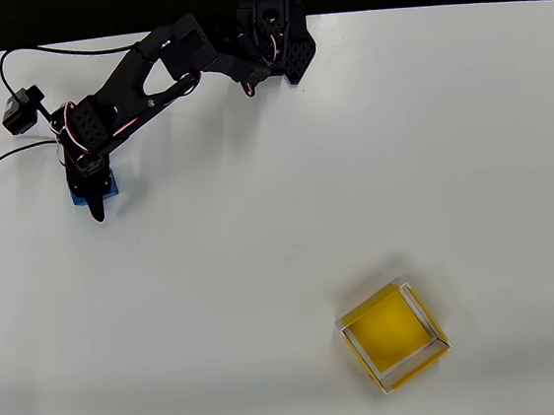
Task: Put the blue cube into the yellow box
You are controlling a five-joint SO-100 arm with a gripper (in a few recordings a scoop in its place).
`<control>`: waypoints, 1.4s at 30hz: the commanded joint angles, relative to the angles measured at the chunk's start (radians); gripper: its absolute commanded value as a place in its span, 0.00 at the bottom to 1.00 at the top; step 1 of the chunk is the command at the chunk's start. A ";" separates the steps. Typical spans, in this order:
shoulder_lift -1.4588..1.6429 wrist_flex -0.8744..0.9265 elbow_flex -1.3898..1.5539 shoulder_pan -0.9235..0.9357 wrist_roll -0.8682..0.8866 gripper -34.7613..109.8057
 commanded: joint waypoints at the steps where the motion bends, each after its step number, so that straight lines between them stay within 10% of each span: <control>1: 0.058 0.020 -0.100 0.000 -0.028 0.51; 42: 0.121 -0.092 -0.015 0.015 -0.144 0.36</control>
